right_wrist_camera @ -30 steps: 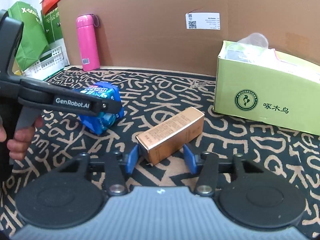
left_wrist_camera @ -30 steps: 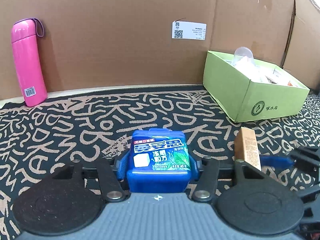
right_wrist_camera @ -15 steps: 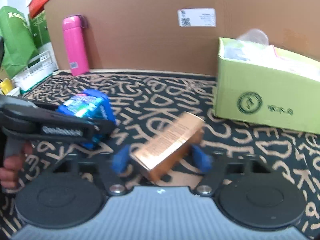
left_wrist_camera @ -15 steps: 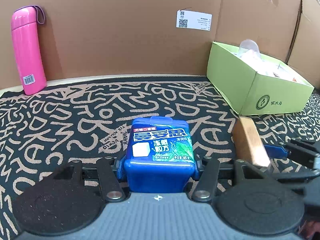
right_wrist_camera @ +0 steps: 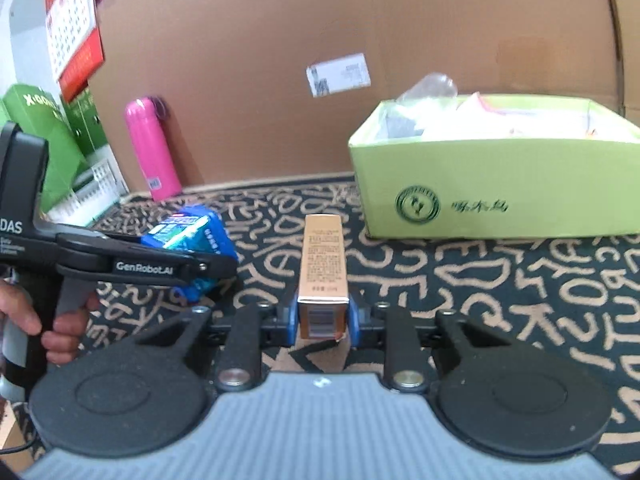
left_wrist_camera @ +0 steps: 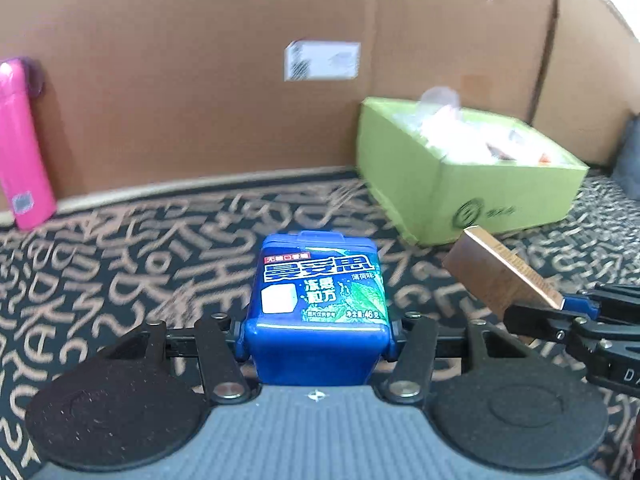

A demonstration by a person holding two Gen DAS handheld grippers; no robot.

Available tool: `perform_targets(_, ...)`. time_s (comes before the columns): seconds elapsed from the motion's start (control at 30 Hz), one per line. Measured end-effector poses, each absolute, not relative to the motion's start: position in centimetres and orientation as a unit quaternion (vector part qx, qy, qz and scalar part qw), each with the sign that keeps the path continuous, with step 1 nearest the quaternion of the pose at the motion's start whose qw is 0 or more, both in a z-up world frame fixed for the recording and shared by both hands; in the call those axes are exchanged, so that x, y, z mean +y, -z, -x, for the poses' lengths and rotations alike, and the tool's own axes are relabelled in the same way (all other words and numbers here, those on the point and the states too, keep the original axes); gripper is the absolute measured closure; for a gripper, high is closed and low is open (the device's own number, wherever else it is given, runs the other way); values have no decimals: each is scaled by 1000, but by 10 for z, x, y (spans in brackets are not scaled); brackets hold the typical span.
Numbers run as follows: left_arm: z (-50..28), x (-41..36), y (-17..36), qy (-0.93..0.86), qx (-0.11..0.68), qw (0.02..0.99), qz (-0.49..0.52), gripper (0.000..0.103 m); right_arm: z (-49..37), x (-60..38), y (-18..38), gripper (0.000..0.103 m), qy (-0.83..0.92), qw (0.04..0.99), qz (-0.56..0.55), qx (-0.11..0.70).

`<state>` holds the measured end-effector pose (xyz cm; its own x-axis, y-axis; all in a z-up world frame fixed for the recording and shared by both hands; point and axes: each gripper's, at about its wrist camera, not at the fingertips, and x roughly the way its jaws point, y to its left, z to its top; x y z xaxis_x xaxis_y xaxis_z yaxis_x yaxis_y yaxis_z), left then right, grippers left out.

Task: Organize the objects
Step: 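Carry blue cube and copper box into the lime-green box and open both tools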

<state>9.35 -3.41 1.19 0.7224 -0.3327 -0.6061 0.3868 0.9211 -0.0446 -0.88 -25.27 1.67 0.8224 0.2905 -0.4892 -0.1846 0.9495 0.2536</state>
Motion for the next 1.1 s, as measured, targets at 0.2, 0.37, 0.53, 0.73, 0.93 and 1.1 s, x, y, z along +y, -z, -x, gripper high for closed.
perform_targets(0.2,-87,-65,-48,236,275,931,-42,45,25,-281,-47,80,-107,965,-110,213)
perform_targets(0.37,-92,-107,-78,275,233,932,-42,45,22,-316,-70,80,-51,979,-100,170)
perform_targets(0.53,-114,-161,-100,308,209,928,-31,45,-3,-351,-81,80,3,984,-90,153)
perform_targets(0.73,-155,-222,-98,288,207,934,-40,45,-48,-385,-81,80,51,984,-74,153)
perform_targets(0.93,-185,-245,-80,273,235,933,-27,44,-91,-398,-68,79,65,982,-53,168)
perform_targets(1.1,-177,-237,-73,284,232,930,-14,9,-92,-396,-52,42,55,982,-5,181)
